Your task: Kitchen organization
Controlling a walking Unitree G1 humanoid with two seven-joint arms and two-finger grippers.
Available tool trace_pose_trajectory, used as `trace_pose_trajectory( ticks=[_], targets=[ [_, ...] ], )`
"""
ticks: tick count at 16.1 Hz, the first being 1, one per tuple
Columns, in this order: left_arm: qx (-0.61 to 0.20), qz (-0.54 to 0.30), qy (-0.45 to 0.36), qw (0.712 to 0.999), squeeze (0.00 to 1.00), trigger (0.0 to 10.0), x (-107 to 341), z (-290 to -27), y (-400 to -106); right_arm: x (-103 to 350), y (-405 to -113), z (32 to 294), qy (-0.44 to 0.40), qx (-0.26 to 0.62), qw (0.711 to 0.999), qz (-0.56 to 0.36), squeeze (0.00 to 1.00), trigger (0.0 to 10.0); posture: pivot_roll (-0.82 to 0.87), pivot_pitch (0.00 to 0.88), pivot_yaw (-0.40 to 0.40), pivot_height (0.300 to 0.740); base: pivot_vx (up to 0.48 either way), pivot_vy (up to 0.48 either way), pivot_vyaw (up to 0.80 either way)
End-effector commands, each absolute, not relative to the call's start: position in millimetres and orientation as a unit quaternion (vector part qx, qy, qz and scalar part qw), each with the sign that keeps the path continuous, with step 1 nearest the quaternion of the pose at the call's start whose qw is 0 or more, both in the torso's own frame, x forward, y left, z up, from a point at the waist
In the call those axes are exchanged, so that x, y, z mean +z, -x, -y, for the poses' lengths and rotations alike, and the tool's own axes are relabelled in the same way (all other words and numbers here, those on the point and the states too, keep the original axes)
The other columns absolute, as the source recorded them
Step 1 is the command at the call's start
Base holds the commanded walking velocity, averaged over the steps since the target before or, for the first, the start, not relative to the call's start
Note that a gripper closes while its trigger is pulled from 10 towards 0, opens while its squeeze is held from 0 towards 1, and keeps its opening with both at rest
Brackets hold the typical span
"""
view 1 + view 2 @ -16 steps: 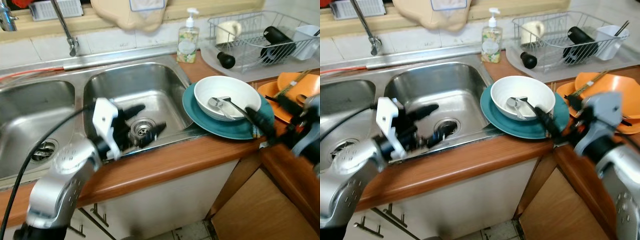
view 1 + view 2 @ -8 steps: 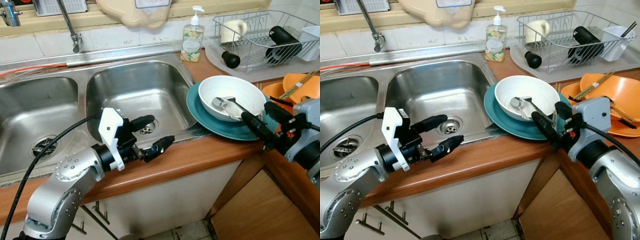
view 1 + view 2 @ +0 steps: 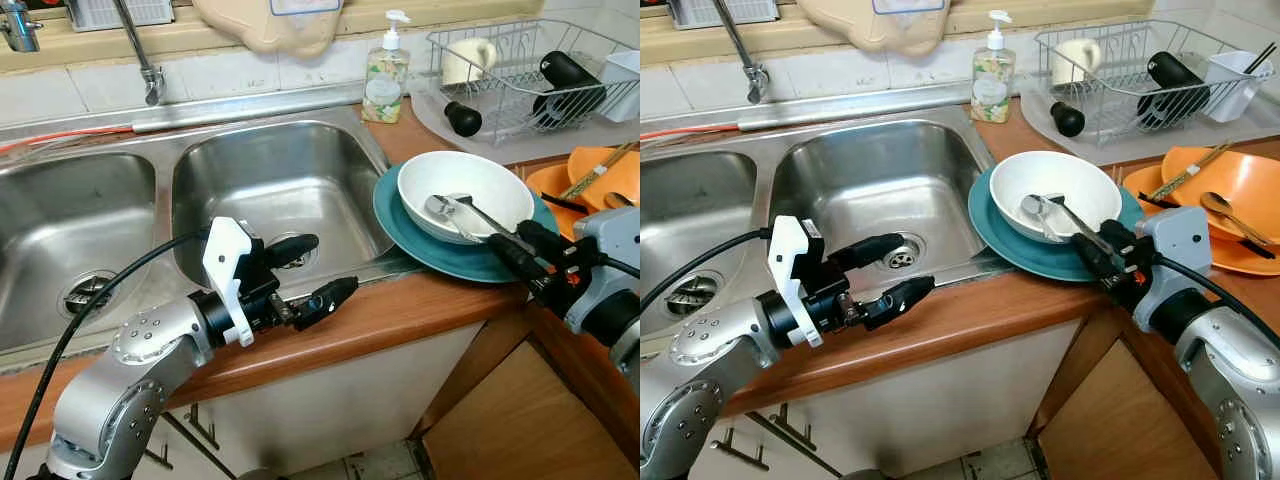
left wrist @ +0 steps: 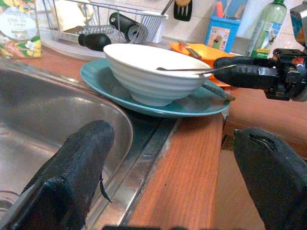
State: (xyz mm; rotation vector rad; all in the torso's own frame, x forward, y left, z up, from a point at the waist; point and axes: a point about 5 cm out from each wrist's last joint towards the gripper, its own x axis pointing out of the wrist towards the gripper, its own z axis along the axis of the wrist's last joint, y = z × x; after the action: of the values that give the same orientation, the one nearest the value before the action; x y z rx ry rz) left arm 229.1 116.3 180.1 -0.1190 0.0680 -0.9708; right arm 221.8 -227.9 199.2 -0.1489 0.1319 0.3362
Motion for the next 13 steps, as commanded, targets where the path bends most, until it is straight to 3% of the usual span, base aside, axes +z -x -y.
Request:
trace_pose_trajectory(
  ticks=[1, 13],
  targets=[
    [-0.470, -0.033, 0.052, 0.880, 0.00, 10.0, 182.3, -115.5, -227.5, 200.2, -222.2, 227.9, 0.085, 0.168, 0.980, -0.065, 0.00, 0.0, -0.06, 0.000, 0.044, 0.740, 0.000, 0.000, 0.00],
    [-0.448, -0.012, 0.029, 0.894, 0.00, 10.0, 188.1, -116.3, -236.9, 225.9, -228.3, 232.0, 0.085, 0.167, 0.982, -0.012, 0.00, 0.0, -0.07, 0.000, 0.046, 0.740, 0.000, 0.000, 0.00]
  ],
)
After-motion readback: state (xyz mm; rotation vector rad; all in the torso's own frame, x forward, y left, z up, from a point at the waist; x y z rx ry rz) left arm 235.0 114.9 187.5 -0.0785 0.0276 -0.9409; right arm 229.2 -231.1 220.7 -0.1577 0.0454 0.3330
